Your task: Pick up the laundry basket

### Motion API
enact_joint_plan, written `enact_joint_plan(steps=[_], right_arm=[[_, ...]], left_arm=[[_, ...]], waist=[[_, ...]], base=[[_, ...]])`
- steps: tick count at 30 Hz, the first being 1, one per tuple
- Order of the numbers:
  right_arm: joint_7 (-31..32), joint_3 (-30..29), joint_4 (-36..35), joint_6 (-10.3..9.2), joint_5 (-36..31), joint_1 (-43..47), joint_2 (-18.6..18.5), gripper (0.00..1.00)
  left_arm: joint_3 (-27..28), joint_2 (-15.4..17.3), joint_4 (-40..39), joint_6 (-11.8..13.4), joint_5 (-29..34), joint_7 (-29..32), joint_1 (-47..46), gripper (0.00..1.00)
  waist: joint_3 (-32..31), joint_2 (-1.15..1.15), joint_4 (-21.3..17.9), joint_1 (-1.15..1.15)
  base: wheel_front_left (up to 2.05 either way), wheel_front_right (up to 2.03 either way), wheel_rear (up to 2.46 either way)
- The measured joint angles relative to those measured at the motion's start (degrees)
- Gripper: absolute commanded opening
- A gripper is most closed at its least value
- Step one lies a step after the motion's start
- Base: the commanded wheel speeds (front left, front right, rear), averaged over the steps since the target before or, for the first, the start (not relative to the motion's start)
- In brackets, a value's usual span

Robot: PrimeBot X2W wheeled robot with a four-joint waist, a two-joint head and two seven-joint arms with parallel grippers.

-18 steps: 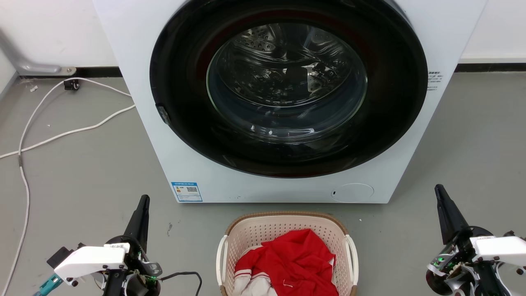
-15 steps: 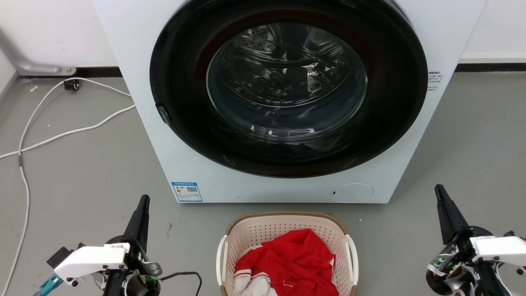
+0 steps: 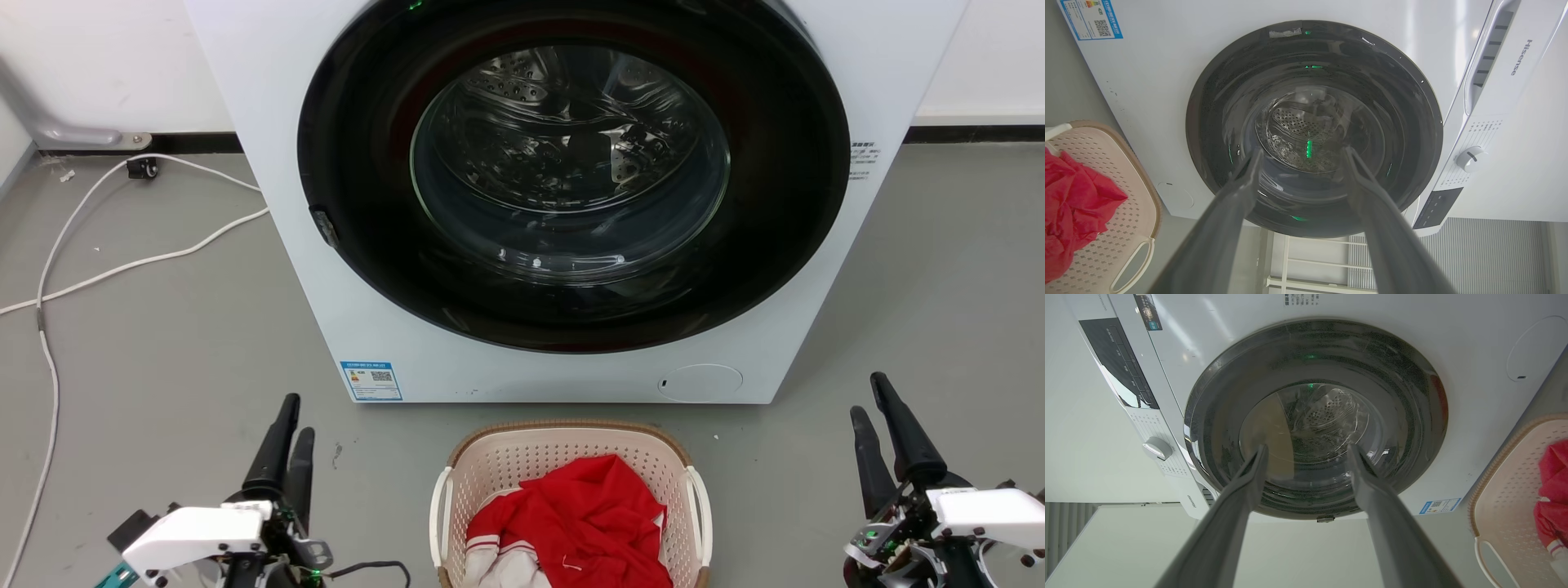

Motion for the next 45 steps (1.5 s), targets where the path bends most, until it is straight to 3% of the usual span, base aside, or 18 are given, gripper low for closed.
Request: enact_joint_plan(steps=[10,18,36,45], right_arm=[[-2.82,1.72,-3.11,0.0,-1.85,0.89,0.05,1.0],[-4.85,2.02,-4.46,0.0,-7.7,1.96,-0.08,1.0],[-7.57,1.47,-8.78,0.0,-35.24,3.24,0.05,1.0],[-6.67,1.94,-11.09,0.0,-45.85,4.24,0.1,1.0]], left_arm=[[-2.88,-0.05,-2.27,0.0,2.66,-2.9,-0.01,1.0],[-4.38,-0.03,-4.97,0.0,10.24,-4.91,0.0,1.0],[-8.02,0.01,-7.14,0.0,34.57,-8.73,0.01,1.0],[-8.86,0.03,-7.03,0.44,45.47,-10.46,0.36,1.0]], waist=[[-0.04,0.0,0.1,0.0],[-0.22,0.0,0.21,0.0],[-0.69,0.0,0.45,0.0],[-0.8,0.0,0.53,0.0]], base=[[0.0,0.0,0.0],[0.0,0.0,0.0],[0.0,0.0,0.0],[0.0,0.0,0.0]])
